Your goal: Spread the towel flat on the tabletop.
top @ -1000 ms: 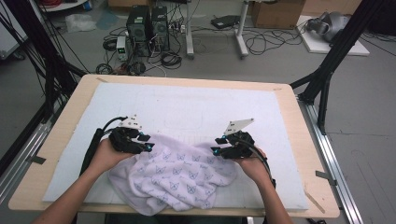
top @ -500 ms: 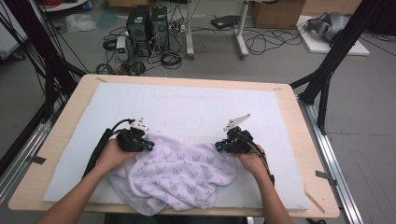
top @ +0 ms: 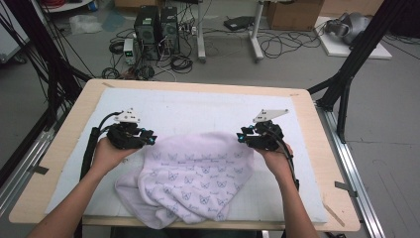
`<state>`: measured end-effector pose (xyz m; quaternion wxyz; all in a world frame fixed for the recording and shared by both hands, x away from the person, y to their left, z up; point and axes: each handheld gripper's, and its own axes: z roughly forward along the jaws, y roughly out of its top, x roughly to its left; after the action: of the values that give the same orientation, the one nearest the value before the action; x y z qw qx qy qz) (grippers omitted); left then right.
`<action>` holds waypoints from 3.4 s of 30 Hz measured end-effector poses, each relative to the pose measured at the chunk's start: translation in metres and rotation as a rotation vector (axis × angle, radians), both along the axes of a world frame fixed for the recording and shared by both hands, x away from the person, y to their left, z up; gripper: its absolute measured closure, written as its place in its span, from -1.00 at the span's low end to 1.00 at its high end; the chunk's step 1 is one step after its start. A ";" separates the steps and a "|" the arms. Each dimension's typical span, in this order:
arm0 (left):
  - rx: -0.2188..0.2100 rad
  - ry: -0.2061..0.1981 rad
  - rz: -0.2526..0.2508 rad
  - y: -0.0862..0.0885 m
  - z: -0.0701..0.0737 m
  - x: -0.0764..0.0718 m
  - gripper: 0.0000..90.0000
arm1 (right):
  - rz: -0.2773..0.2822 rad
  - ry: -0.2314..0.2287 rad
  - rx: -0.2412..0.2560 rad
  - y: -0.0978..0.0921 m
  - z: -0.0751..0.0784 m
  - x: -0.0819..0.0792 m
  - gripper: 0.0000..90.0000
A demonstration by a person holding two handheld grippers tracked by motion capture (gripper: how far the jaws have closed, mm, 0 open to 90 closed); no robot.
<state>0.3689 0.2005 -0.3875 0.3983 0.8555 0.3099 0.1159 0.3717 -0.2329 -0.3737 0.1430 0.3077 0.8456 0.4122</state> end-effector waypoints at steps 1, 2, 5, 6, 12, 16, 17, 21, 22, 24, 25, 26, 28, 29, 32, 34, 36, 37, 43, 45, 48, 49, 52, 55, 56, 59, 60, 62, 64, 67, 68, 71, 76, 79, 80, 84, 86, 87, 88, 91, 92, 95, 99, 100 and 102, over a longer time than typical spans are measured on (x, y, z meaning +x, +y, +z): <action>0.008 0.012 0.000 -0.001 -0.005 0.001 0.39 | 0.001 0.010 -0.005 -0.001 -0.006 0.000 0.39; 0.021 0.026 -0.005 -0.003 -0.010 0.002 0.36 | 0.007 0.027 -0.010 -0.002 -0.012 0.000 0.36; 0.056 0.052 0.012 -0.006 -0.022 0.008 0.32 | 0.008 0.081 -0.038 -0.007 -0.031 -0.002 0.25; 0.065 0.058 0.021 -0.007 -0.025 0.010 0.30 | 0.002 0.120 -0.064 -0.009 -0.036 0.000 0.19; 0.139 0.076 0.040 -0.016 -0.044 0.017 0.31 | -0.025 0.145 -0.101 -0.019 -0.057 -0.002 0.14; 0.127 0.067 0.009 -0.018 -0.043 0.014 0.70 | -0.041 0.116 -0.091 -0.021 -0.067 -0.006 0.29; 0.133 0.068 -0.001 -0.019 -0.043 0.013 0.84 | -0.040 0.116 -0.081 -0.022 -0.067 -0.006 0.46; 0.142 0.060 -0.003 -0.021 -0.042 0.012 0.95 | 0.002 0.113 -0.097 -0.019 -0.065 -0.006 0.88; 0.134 0.066 -0.002 -0.020 -0.042 0.013 0.95 | 0.009 0.109 -0.104 -0.017 -0.065 -0.007 0.89; 0.115 0.078 0.004 -0.017 -0.042 0.015 0.95 | 0.018 0.122 -0.103 -0.017 -0.062 -0.006 0.90; 0.116 0.079 0.008 -0.015 -0.042 0.016 0.96 | 0.015 0.111 -0.091 -0.018 -0.059 -0.005 0.91; 0.110 0.078 0.018 -0.014 -0.041 0.018 0.96 | 0.012 0.108 -0.075 -0.019 -0.056 -0.004 0.91; 0.085 0.072 0.036 -0.010 -0.038 0.020 0.96 | 0.018 0.093 -0.068 -0.019 -0.049 -0.002 0.91; 0.069 0.062 0.048 -0.009 -0.035 0.022 0.96 | 0.013 0.096 -0.058 -0.019 -0.046 -0.001 0.91; 0.020 0.045 0.075 -0.004 -0.025 0.027 0.96 | 0.011 0.087 -0.055 -0.017 -0.036 0.007 0.91; 0.020 0.022 0.094 -0.002 -0.016 0.033 0.96 | 0.006 0.081 -0.062 -0.016 -0.028 0.014 0.91; 0.019 -0.016 0.124 -0.002 -0.003 0.041 0.96 | -0.007 0.067 -0.054 -0.018 -0.016 0.022 0.91; 0.018 -0.039 0.137 -0.002 0.002 0.044 0.96 | -0.012 0.065 -0.054 -0.019 -0.009 0.027 0.91; 0.031 -0.195 0.237 -0.012 0.052 0.082 0.96 | -0.071 0.008 -0.064 -0.020 0.034 0.057 0.91; 0.029 -0.250 0.296 -0.016 0.057 0.092 0.85 | -0.116 -0.030 -0.044 -0.019 0.044 0.067 0.85; 0.013 -0.177 0.306 -0.015 0.049 0.099 0.39 | -0.163 -0.025 -0.009 -0.018 0.040 0.077 0.41; 0.026 -0.152 0.292 -0.014 0.043 0.099 0.35 | -0.161 0.015 0.007 -0.019 0.035 0.079 0.37; 0.016 -0.105 0.261 -0.007 0.027 0.091 0.30 | -0.136 0.057 -0.004 -0.017 0.017 0.075 0.24; -0.008 -0.068 0.232 -0.002 0.015 0.080 0.28 | -0.117 0.093 0.021 -0.017 0.002 0.064 0.19; -0.011 -0.063 0.213 0.000 0.013 0.075 0.27 | -0.107 0.091 0.026 -0.017 -0.001 0.059 0.16; -0.025 -0.054 0.161 -0.001 0.008 0.058 0.24 | -0.071 0.093 0.026 -0.015 -0.007 0.041 0.12; -0.028 -0.056 0.145 -0.001 0.008 0.052 0.24 | -0.063 0.087 0.040 -0.015 -0.009 0.034 0.10; -0.033 -0.051 0.107 -0.002 0.007 0.040 0.20 | -0.037 0.088 0.058 -0.014 -0.010 0.022 0.06; -0.036 -0.053 0.075 -0.004 0.006 0.027 0.18 | -0.010 0.076 0.066 -0.012 -0.012 0.009 0.05; -0.044 -0.054 0.027 -0.006 0.007 0.008 0.13 | 0.037 0.059 0.072 -0.009 -0.014 -0.011 0.01; -0.044 -0.055 0.014 -0.006 0.007 0.002 0.13 | 0.051 0.054 0.071 -0.008 -0.016 -0.018 -0.02; -0.049 -0.043 -0.027 -0.007 0.008 -0.014 0.07 | 0.091 0.041 0.066 -0.003 -0.017 -0.034 -0.03; -0.060 -0.036 -0.087 -0.011 0.008 -0.038 0.03 | 0.135 0.039 0.062 0.003 -0.025 -0.056 -0.05; -0.069 -0.016 -0.140 -0.016 0.004 -0.051 -0.03 | 0.153 0.044 0.068 0.005 -0.034 -0.067 -0.07; -0.068 -0.009 -0.152 -0.018 0.002 -0.055 -0.04 | 0.161 0.048 0.079 0.005 -0.036 -0.071 -0.07; -0.027 0.047 -0.220 -0.025 -0.012 -0.062 -0.04 | 0.196 0.060 0.067 0.011 -0.048 -0.082 -0.07; -0.022 0.062 -0.242 -0.026 -0.020 -0.061 0.18 | 0.211 0.078 0.055 0.015 -0.054 -0.085 -0.08; -0.021 0.066 -0.249 -0.026 -0.022 -0.061 0.36 | 0.217 0.086 0.043 0.018 -0.056 -0.085 -0.08; -0.022 0.068 -0.257 -0.026 -0.024 -0.060 0.53 | 0.221 0.088 0.031 0.021 -0.059 -0.085 -0.07; -0.021 0.064 -0.259 -0.027 -0.025 -0.057 0.88 | 0.233 0.088 -0.019 0.027 -0.064 -0.082 0.01; -0.029 0.066 -0.253 -0.027 -0.025 -0.056 0.91 | 0.232 0.099 -0.020 0.028 -0.065 -0.081 0.08; -0.041 0.053 -0.234 -0.025 -0.022 -0.053 0.94 | 0.227 0.101 -0.010 0.029 -0.067 -0.075 0.44; -0.051 0.029 -0.205 -0.021 -0.017 -0.051 0.95 | 0.237 0.114 0.017 0.025 -0.062 -0.071 0.85; -0.059 0.025 -0.195 -0.019 -0.014 -0.050 0.95 | 0.235 0.104 0.023 0.024 -0.058 -0.071 0.85; -0.061 0.009 -0.174 -0.018 -0.009 -0.046 0.95 | 0.229 0.077 0.038 0.023 -0.046 -0.071 0.85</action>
<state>0.3231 0.1829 -0.3962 0.4314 0.8672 0.2395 0.0673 0.3010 -0.2101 -0.4200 0.0567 0.2270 0.8722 0.4296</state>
